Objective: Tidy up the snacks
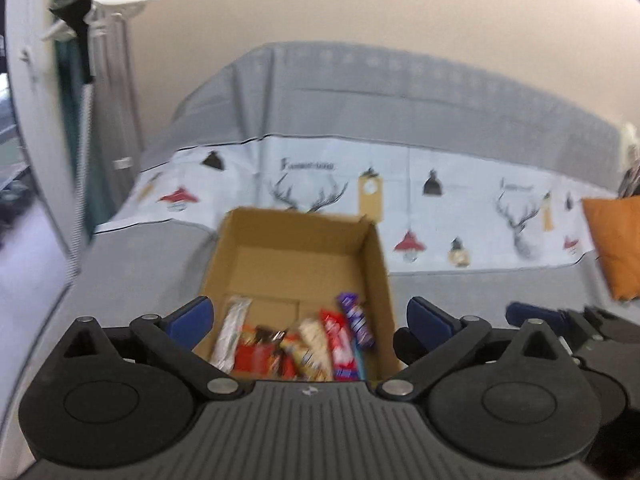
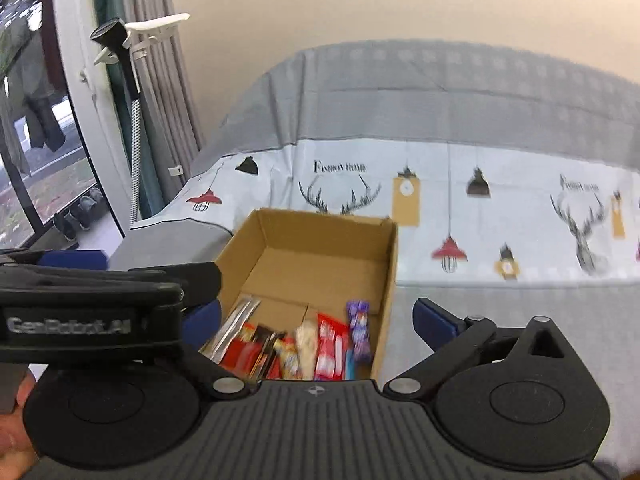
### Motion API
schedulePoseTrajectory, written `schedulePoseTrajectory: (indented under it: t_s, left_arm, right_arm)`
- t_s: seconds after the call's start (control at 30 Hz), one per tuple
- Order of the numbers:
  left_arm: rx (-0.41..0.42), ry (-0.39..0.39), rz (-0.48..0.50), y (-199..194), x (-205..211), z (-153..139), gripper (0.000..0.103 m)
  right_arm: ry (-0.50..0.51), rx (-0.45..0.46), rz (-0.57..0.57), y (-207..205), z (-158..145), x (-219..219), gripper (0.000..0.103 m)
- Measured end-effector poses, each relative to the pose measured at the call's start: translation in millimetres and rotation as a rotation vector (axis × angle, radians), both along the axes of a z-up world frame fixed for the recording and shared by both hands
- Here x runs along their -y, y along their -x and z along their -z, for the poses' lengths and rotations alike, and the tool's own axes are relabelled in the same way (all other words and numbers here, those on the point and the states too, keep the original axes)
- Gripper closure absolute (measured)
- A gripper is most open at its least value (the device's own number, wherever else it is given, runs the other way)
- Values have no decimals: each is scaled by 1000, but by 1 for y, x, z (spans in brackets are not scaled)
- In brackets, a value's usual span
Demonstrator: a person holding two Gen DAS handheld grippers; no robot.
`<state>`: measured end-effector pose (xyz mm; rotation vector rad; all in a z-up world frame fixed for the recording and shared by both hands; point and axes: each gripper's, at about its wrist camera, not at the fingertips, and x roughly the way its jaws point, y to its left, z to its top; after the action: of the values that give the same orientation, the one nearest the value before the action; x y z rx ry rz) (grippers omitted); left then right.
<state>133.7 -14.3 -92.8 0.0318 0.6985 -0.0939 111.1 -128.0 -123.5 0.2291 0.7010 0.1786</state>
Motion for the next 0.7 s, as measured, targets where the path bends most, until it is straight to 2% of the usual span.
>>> schedulePoseTrajectory:
  t_s: [0.13,0.3,0.47,0.7]
  left_arm:
    - [-2,-87,-42,34,14,-16,0]
    - [-27,-72,-26,57,14,-27,0]
    - [-6,-64,-43,74,15,-37,0]
    - [-42,-94,-78,77,18,-40,0]
  right_arm:
    - [-24,-43,20,28,-10,7,1]
    - [-22,-65,33,53,-21,7,1]
    - [-8,-52,48,67,-32,9,1]
    - [26,-84,64,74,-38,4,1]
